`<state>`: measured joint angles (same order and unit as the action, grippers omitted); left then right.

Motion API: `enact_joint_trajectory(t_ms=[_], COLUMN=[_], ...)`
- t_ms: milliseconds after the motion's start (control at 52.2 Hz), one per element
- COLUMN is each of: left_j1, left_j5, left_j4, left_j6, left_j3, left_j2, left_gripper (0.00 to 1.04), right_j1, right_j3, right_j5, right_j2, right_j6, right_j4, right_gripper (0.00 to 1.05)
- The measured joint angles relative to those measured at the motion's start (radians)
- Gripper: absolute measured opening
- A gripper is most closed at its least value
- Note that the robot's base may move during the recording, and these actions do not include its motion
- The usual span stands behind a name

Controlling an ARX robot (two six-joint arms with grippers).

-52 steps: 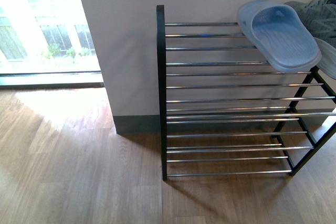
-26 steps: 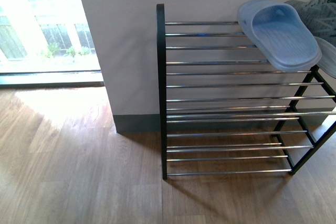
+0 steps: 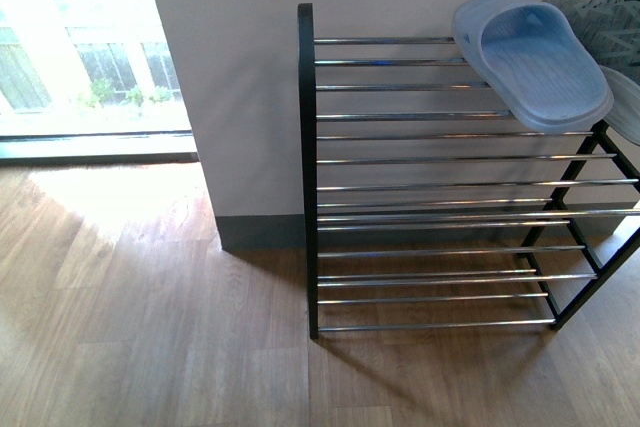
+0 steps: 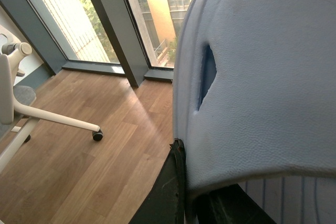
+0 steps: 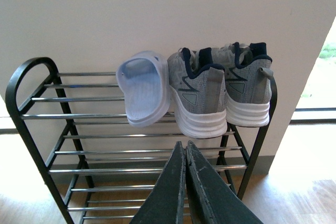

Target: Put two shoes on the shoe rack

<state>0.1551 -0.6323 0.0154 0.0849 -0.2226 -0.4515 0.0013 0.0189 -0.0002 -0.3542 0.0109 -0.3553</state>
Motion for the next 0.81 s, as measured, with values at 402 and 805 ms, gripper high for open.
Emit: enact_joint_trajectory(t_ms=[402,805], left_j1=[0.000,0.000], left_j5=[0.000,0.000], left_j4=[0.000,0.000], left_j6=[0.000,0.000], left_j3=[0.000,0.000], left_j2=[0.000,0.000], left_gripper=[0.02,0.02], right_j1=[0.000,0.000], right_j3=[0.000,0.000], right_j5=[0.000,0.001], right_j2=[0.144,0.345], right_j6=[0.000,0.000], right_j4=[0.144,0.353], right_gripper=[0.01,0.01])
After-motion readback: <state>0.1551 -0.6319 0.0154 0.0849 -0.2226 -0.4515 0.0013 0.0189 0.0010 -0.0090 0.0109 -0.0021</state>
